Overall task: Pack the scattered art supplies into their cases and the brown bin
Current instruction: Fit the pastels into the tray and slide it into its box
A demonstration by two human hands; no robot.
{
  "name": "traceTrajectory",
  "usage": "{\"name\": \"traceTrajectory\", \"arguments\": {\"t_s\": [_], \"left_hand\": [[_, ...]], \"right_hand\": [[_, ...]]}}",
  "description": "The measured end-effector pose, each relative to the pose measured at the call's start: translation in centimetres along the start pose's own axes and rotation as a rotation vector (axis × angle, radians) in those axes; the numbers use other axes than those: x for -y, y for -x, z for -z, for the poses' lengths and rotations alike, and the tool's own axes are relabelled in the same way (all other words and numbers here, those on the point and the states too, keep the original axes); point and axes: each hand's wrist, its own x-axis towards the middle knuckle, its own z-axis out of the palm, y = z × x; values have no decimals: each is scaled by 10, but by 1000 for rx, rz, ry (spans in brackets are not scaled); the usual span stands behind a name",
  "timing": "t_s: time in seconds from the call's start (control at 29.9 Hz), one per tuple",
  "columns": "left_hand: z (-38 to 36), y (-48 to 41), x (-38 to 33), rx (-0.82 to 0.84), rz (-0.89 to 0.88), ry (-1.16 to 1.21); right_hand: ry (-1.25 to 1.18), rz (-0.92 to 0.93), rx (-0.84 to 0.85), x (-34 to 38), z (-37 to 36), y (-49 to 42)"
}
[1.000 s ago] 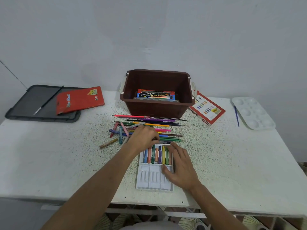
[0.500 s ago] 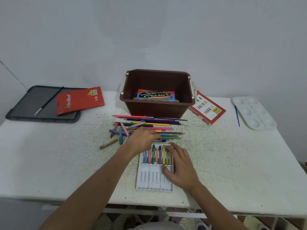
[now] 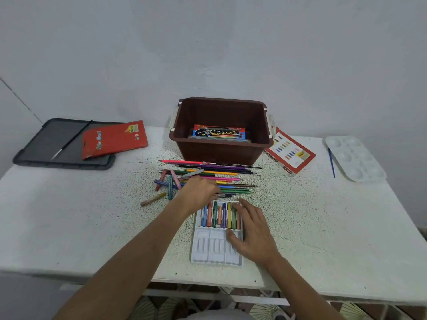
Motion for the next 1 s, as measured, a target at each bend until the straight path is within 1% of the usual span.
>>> {"name": "traceTrajectory", "arguments": {"t_s": [0.07,0.13,0.2,0.27,0.33,0.43,0.5,0.63,0.7,1.0], "left_hand": [[0,0,-3,-5,-17,-58],[-4,1,-5,-44,-42,-94],[-9,4,-4,-127,-29,-15],[-10,10,-2,-233,80,173],[-6,19,-3,-299,251,416],[2,35,-6,-344,435,758],[5,47,-7,-329,525,862],[5,64,-11,-220,667,890],[4,68,-16,-194,723,912],[-14,79,-34,-228,886,910]], "right_hand": [[-6,-1,0,0,0,0],[-5,-2,0,1,0,0],[-4,-1,-1,1,0,0],[-9,0,-4,1,1,0],[-9,0,-2,1,1,0],[-5,1,0,0,0,0],[-4,-2,3,-1,0,0],[-4,-2,7,-2,-1,0],[-4,-5,12,-3,-1,0],[0,-10,16,-2,-2,0]]}}
